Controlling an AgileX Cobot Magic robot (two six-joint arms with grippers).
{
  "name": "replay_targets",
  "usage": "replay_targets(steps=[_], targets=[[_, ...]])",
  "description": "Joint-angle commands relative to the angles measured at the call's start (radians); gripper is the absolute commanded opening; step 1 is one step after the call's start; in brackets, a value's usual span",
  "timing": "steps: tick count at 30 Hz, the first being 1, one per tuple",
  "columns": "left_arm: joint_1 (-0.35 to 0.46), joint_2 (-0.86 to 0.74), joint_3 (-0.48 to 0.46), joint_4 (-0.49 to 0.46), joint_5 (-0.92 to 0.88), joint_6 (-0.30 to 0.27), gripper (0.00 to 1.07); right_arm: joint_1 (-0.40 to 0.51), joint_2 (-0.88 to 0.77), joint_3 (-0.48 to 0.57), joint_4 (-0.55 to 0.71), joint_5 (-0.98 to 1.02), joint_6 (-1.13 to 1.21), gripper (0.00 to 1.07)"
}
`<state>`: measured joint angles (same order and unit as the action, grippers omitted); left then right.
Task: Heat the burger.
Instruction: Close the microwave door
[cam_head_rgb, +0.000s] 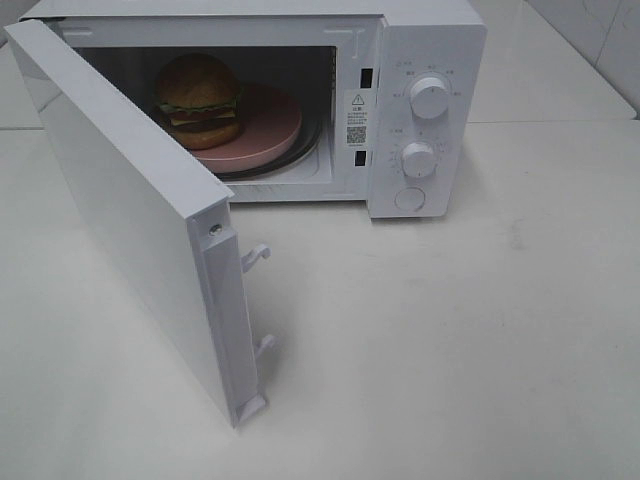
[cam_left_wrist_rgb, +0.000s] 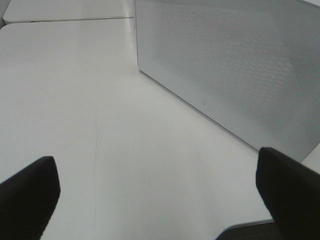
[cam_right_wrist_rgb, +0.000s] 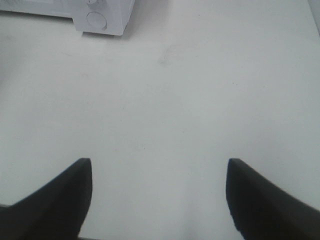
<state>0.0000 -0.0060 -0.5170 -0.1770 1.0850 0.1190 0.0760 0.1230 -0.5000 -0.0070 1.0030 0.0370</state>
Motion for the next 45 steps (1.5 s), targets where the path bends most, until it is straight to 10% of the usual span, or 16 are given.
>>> replay_targets(steps=[1,45], targets=[[-0.002,-0.016,0.000,-0.005,-0.012,0.002,1.00,-0.018,-0.044,0.002,0.007,-0.006,0.017,0.73],[-0.002,-0.013,0.000,-0.007,-0.012,0.002,1.00,-0.030,-0.156,0.003,0.001,-0.006,0.025,0.73]])
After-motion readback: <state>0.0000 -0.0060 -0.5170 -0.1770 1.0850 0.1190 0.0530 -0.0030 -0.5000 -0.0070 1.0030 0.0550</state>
